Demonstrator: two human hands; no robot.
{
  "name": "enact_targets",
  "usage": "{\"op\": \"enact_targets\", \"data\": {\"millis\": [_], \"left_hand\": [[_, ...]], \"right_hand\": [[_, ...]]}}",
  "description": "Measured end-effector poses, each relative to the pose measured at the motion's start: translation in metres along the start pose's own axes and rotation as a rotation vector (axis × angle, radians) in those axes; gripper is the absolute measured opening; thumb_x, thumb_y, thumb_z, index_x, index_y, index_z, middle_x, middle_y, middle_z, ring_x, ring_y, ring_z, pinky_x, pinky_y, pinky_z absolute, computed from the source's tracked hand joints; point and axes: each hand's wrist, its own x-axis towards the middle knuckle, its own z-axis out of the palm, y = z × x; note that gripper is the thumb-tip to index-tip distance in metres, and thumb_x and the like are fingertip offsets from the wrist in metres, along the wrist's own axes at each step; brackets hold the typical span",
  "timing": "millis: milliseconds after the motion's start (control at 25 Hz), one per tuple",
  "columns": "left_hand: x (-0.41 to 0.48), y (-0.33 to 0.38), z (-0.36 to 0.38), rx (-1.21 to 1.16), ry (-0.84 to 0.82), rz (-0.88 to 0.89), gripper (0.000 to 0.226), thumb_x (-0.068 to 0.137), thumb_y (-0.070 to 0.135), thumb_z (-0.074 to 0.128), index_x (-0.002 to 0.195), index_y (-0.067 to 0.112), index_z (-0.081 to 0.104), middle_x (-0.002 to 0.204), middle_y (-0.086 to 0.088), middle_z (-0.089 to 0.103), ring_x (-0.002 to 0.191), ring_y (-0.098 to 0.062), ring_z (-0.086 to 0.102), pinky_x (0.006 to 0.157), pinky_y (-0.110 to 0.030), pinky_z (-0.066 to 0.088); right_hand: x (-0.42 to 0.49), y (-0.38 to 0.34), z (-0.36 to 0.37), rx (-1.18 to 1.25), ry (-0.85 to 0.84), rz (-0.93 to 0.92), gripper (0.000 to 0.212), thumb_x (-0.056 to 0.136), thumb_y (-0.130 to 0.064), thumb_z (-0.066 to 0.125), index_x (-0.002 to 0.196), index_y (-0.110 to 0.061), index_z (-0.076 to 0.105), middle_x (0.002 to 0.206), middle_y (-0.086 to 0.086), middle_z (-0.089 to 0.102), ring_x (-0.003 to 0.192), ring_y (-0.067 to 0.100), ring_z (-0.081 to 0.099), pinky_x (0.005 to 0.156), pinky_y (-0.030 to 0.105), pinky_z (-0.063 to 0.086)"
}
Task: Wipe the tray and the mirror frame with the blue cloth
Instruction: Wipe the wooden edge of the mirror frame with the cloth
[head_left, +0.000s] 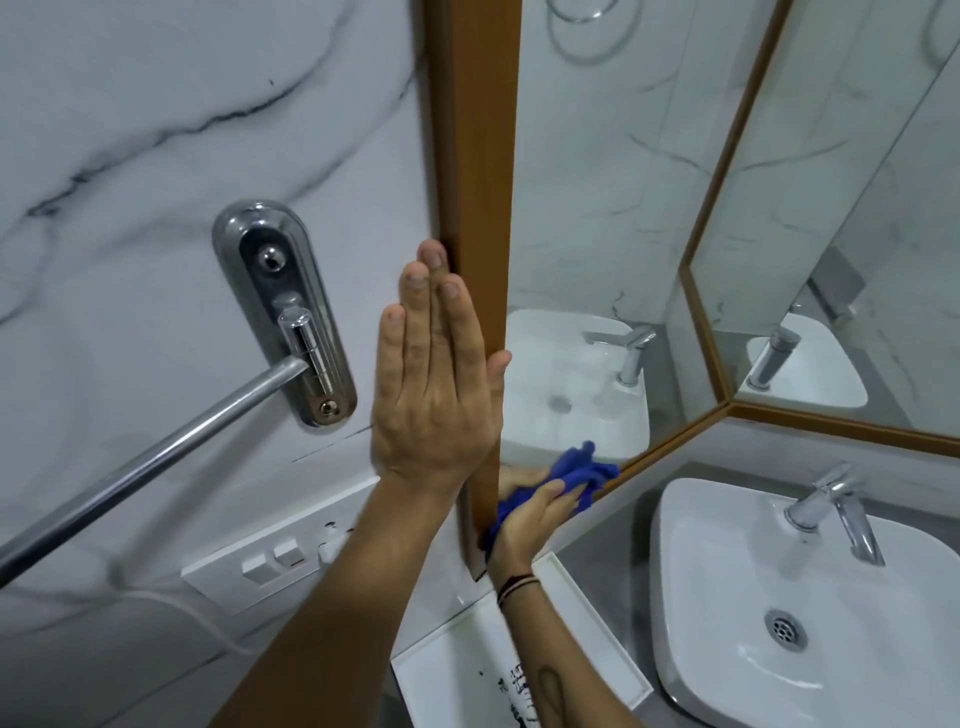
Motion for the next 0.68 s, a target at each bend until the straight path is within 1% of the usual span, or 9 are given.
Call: {"op": "enact_targets", "data": {"millis": [80, 160, 240, 320, 400, 480, 520, 600, 680], "left_hand": [[0.000, 0.001, -0.002, -0.018, 0.002, -0.007, 0.077, 0.123, 0.040, 0.024, 0.178, -0.007, -0.002, 0.189, -0.023, -0.004, 0.179, -0.033, 0.000, 0.146, -0.046, 0.005], [-0.001, 0.003, -0.002, -0.015, -0.001, 0.009, 0.076, 0.123, 0.039, 0.024, 0.178, -0.008, -0.001, 0.189, -0.024, -0.003, 0.178, -0.034, 0.001, 0.146, -0.047, 0.005], [-0.002, 0.003, -0.002, -0.022, -0.008, 0.013, 0.077, 0.123, 0.039, 0.025, 0.178, -0.007, -0.002, 0.189, -0.024, -0.004, 0.178, -0.035, 0.001, 0.146, -0.047, 0.005], [-0.001, 0.003, 0.000, -0.022, -0.006, 0.005, 0.077, 0.123, 0.039, 0.024, 0.179, -0.006, -0.004, 0.189, -0.024, -0.005, 0.178, -0.034, 0.000, 0.146, -0.047, 0.005], [-0.001, 0.001, 0.000, -0.019, -0.001, -0.007, 0.077, 0.123, 0.039, 0.024, 0.179, -0.006, -0.004, 0.189, -0.023, -0.005, 0.178, -0.033, 0.000, 0.146, -0.046, 0.004], [-0.001, 0.002, 0.000, -0.027, 0.002, -0.004, 0.077, 0.123, 0.039, 0.025, 0.179, -0.006, -0.003, 0.189, -0.023, -0.005, 0.178, -0.033, 0.000, 0.146, -0.046, 0.004], [-0.001, 0.002, -0.001, -0.031, 0.000, -0.010, 0.077, 0.123, 0.039, 0.025, 0.179, -0.006, -0.003, 0.189, -0.023, -0.005, 0.179, -0.034, 0.001, 0.146, -0.046, 0.005], [-0.002, 0.002, 0.000, -0.028, 0.000, -0.003, 0.077, 0.123, 0.038, 0.026, 0.179, -0.007, -0.002, 0.189, -0.023, -0.004, 0.179, -0.034, 0.001, 0.146, -0.047, 0.005], [-0.002, 0.004, 0.000, -0.020, -0.007, 0.002, 0.077, 0.123, 0.039, 0.026, 0.179, -0.007, -0.003, 0.189, -0.023, -0.005, 0.178, -0.034, 0.000, 0.146, -0.047, 0.004]], "right_hand": [[0.047, -0.020, 0.001, -0.085, 0.113, 0.088, 0.050, 0.123, -0.040, 0.027, 0.163, -0.017, 0.044, 0.146, 0.012, 0.064, 0.136, 0.039, 0.065, 0.102, 0.035, 0.056], [0.072, -0.033, -0.004, -0.035, 0.152, 0.159, 0.048, 0.123, -0.040, 0.027, 0.156, -0.014, 0.050, 0.107, 0.004, 0.065, 0.108, 0.038, 0.073, 0.073, 0.020, 0.056], [0.048, -0.024, -0.005, -0.050, 0.092, 0.119, 0.053, 0.123, -0.043, 0.028, 0.170, -0.020, 0.036, 0.133, 0.004, 0.066, 0.134, 0.038, 0.066, 0.098, 0.035, 0.059], [0.004, 0.007, -0.009, 0.014, -0.025, 0.049, 0.060, 0.122, -0.042, 0.030, 0.178, -0.028, 0.016, 0.177, 0.006, 0.039, 0.161, 0.032, 0.044, 0.132, 0.053, 0.039], [-0.011, 0.026, -0.013, 0.011, -0.064, 0.023, 0.060, 0.123, -0.039, 0.030, 0.178, -0.029, 0.010, 0.184, 0.004, 0.027, 0.166, 0.031, 0.037, 0.138, 0.056, 0.030], [0.020, 0.002, -0.008, -0.096, -0.006, 0.073, 0.056, 0.124, -0.038, 0.029, 0.177, -0.024, 0.019, 0.169, 0.009, 0.049, 0.149, 0.035, 0.056, 0.124, 0.056, 0.046], [0.039, -0.012, -0.007, -0.156, 0.048, 0.105, 0.054, 0.124, -0.039, 0.028, 0.174, -0.019, 0.027, 0.145, 0.008, 0.064, 0.126, 0.031, 0.068, 0.103, 0.050, 0.058], [0.060, -0.029, -0.006, -0.088, 0.076, 0.183, 0.054, 0.123, -0.041, 0.027, 0.165, -0.009, 0.040, 0.105, -0.002, 0.063, 0.085, 0.011, 0.063, 0.067, 0.027, 0.050], [0.030, -0.025, -0.007, -0.100, 0.068, 0.148, 0.052, 0.124, -0.040, 0.027, 0.167, -0.012, 0.037, 0.124, 0.004, 0.062, 0.094, 0.014, 0.066, 0.077, 0.029, 0.054]]}}
